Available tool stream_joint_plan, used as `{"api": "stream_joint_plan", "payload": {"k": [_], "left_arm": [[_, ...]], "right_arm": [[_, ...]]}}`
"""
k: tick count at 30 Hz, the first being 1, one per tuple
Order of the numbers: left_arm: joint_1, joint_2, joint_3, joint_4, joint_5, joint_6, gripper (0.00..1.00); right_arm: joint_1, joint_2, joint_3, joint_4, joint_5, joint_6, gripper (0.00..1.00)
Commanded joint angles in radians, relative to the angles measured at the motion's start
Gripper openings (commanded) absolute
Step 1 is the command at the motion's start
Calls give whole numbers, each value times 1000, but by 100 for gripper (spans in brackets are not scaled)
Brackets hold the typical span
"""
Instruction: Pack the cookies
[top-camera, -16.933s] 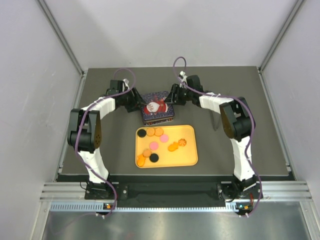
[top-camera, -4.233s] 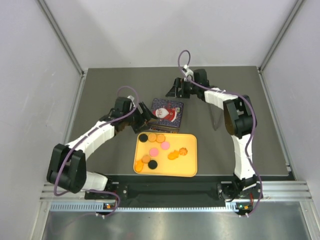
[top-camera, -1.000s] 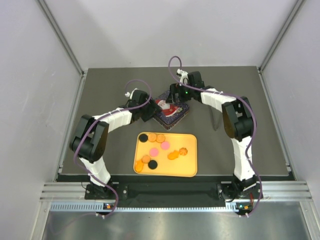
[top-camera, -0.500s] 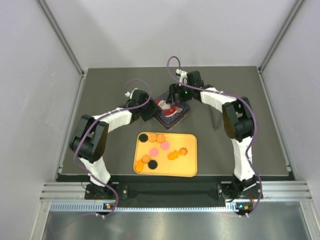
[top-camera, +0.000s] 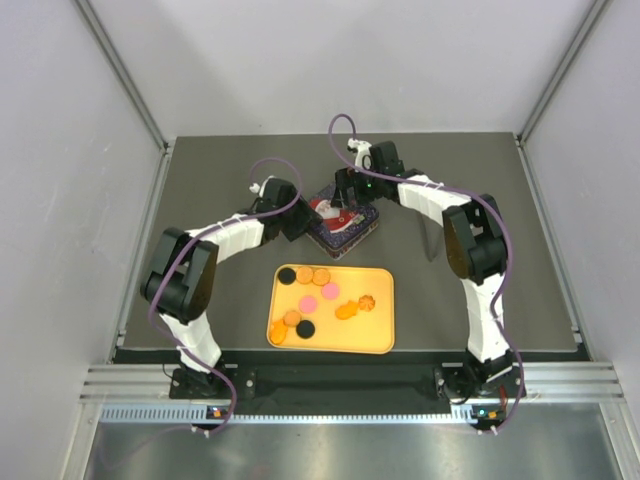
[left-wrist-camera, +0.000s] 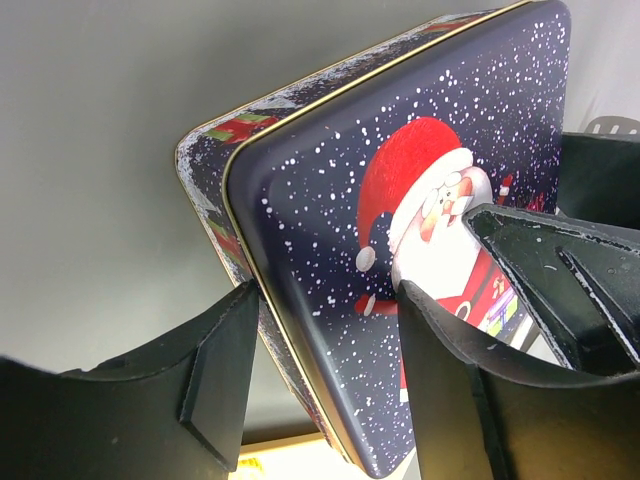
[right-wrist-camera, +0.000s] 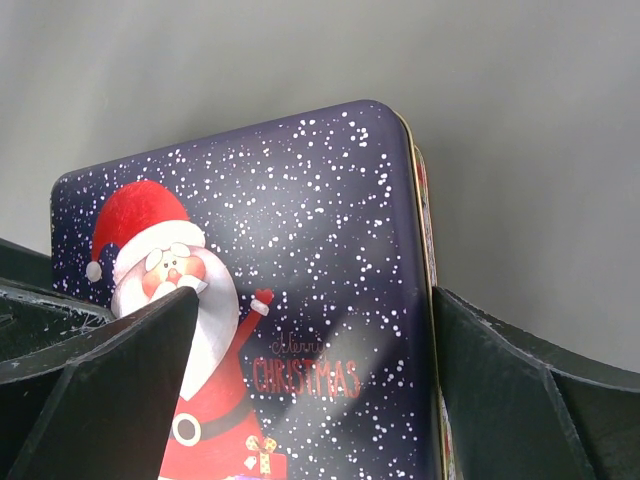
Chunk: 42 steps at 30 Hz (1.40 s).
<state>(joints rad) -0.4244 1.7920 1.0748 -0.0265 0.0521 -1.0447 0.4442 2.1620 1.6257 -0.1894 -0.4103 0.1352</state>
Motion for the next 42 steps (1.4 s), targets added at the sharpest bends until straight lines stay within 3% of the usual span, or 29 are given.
{"api": "stream_joint_plan", "payload": {"k": [1, 11, 19, 25, 35, 36, 37, 42], "left_arm": [[-20, 50, 45, 109, 37, -6, 20], [36, 115, 86, 53, 43, 24, 18], [53, 196, 221, -50, 18, 94, 17], [64, 280, 375, -138, 63, 161, 13], [125, 236, 413, -147, 163, 245, 39], [128, 230, 413, -142, 170, 255, 44], [131, 218, 413, -139, 184, 267, 55], [144, 170, 433, -173, 186, 345, 76]], "right_arm": [[114, -16, -4, -71, -150, 12, 93], [4, -86, -248, 182, -298, 181, 87], [-19, -140, -414, 312, -305, 279, 83], [-19, -120, -480, 393, -302, 357, 75], [-41, -107, -468, 398, -249, 399, 77], [-42, -103, -460, 397, -246, 403, 77], [-44, -100, -455, 395, -245, 405, 77], [-52, -88, -432, 377, -236, 411, 79]]}}
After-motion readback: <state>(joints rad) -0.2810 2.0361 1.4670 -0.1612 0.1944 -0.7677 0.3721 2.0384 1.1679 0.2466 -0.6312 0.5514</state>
